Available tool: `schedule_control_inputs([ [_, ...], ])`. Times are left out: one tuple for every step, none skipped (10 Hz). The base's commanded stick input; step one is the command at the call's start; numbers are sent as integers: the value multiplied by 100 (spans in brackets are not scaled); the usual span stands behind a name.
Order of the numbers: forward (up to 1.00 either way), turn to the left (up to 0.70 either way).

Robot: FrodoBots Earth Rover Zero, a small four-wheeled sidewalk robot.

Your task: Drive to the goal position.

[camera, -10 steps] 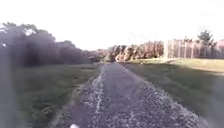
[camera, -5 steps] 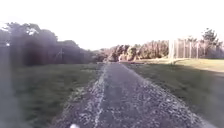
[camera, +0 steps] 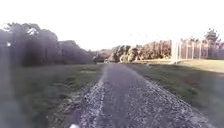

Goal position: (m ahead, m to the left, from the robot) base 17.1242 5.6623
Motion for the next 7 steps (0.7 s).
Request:
schedule_control_inputs([
  [70,0],
  [70,0],
  [70,0],
  [70,0],
  [70,-13],
  [70,-31],
  [70,-34],
])
